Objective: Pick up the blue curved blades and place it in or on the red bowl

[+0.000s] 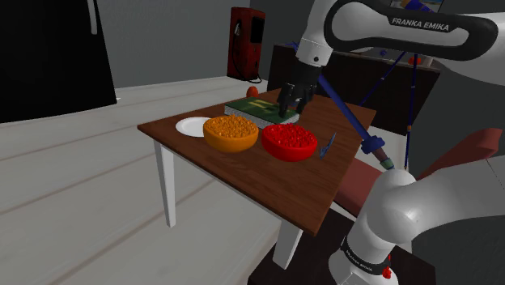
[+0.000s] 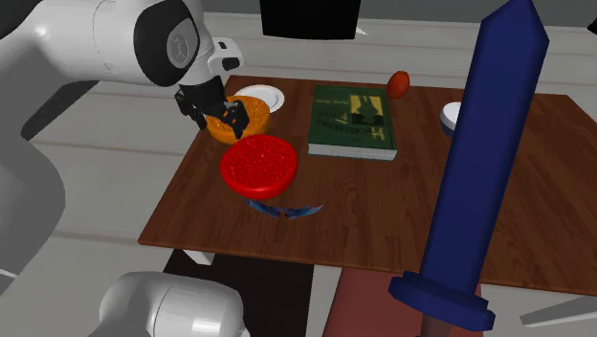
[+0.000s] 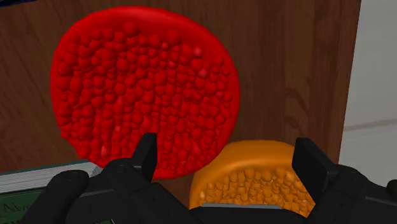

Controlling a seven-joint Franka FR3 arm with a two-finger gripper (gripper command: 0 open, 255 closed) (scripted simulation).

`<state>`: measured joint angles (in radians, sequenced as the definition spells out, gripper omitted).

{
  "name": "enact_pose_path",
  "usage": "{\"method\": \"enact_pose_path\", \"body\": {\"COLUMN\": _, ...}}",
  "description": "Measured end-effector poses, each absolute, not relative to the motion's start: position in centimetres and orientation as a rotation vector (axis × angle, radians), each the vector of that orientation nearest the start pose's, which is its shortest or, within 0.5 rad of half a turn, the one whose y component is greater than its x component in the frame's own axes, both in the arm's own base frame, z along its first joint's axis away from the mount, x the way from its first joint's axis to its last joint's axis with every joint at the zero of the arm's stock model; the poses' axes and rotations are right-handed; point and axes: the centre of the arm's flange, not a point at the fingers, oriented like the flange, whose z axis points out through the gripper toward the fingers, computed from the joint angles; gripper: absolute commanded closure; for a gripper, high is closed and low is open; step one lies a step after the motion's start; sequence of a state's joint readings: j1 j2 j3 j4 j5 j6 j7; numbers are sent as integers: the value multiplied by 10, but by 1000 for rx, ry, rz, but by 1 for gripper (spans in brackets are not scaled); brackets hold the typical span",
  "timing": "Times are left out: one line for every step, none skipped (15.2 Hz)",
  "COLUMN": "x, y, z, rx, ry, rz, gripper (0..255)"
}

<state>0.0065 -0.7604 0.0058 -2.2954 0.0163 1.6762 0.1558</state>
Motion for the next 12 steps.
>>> {"method": "enact_pose_path", "body": {"x": 325, "y": 6, "z": 621, "rx": -3102, "ry": 226, "rz": -218, "gripper": 0}}
{"method": "enact_pose_path", "body": {"x": 327, "y": 1, "z": 619, "rx": -3097, "ry": 280, "rz": -209, "gripper": 0}}
{"method": "enact_pose_path", "body": {"x": 330, "y": -8, "z": 613, "rx": -3086, "ry": 365, "rz": -195, "gripper": 0}}
{"method": "enact_pose_path", "body": {"x": 330, "y": -19, "z": 609, "rx": -3071, "ry": 466, "rz": -178, "gripper": 0}}
{"method": "enact_pose_path", "body": {"x": 331, "y": -29, "z": 606, "rx": -3051, "ry": 574, "rz": -161, "gripper": 0}}
{"method": "enact_pose_path", "body": {"x": 331, "y": -43, "z": 601, "rx": -3026, "ry": 686, "rz": -142, "gripper": 0}}
{"method": "enact_pose_path", "body": {"x": 330, "y": -54, "z": 597, "rx": -2996, "ry": 797, "rz": -123, "gripper": 0}}
{"method": "enact_pose_path", "body": {"x": 327, "y": -65, "z": 589, "rx": -2962, "ry": 909, "rz": -104, "gripper": 0}}
{"method": "enact_pose_path", "body": {"x": 325, "y": -76, "z": 584, "rx": -2924, "ry": 1020, "rz": -85, "gripper": 0}}
{"method": "enact_pose_path", "body": {"x": 321, "y": -89, "z": 577, "rx": -2880, "ry": 1130, "rz": -65, "gripper": 0}}
{"method": "enact_pose_path", "body": {"x": 319, "y": -100, "z": 573, "rx": -2834, "ry": 1236, "rz": -45, "gripper": 0}}
{"method": "enact_pose_path", "body": {"x": 313, "y": -110, "z": 569, "rx": -2783, "ry": 1342, "rz": -26, "gripper": 0}}
